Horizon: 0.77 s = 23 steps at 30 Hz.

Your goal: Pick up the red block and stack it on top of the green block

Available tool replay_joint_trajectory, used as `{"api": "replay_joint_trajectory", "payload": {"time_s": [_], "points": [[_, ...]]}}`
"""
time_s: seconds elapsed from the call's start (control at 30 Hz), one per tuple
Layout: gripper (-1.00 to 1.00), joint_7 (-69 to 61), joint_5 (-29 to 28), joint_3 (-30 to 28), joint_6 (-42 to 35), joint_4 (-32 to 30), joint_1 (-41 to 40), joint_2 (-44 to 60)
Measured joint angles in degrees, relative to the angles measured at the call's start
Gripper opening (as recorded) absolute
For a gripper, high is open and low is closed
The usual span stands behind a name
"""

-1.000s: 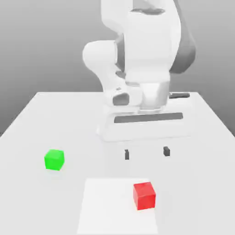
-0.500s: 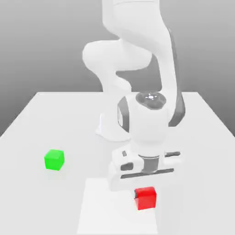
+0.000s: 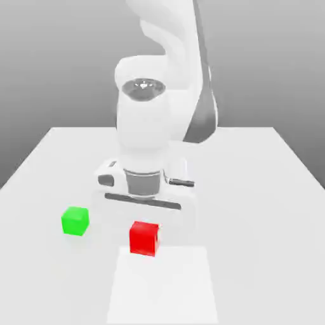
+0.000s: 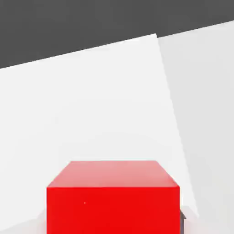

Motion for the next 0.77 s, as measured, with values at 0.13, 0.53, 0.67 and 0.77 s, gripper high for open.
{"api": "replay_joint_trajectory", "payload": {"time_s": [0.13,0.53,0.67,0.77], "points": [[-1.0,9.55,-2.01,-3.4,-1.16,-3.42,-7.67,-4.64],[-1.0,27.48,-2.94,-10.09,3.45,-10.38,-24.79,-7.03],[-1.0,25.2,0.61,-10.82,11.23,-10.16,-23.13,1.04],[1.0,24.32,1.94,-10.69,12.97,-10.12,-22.75,2.85]]}}
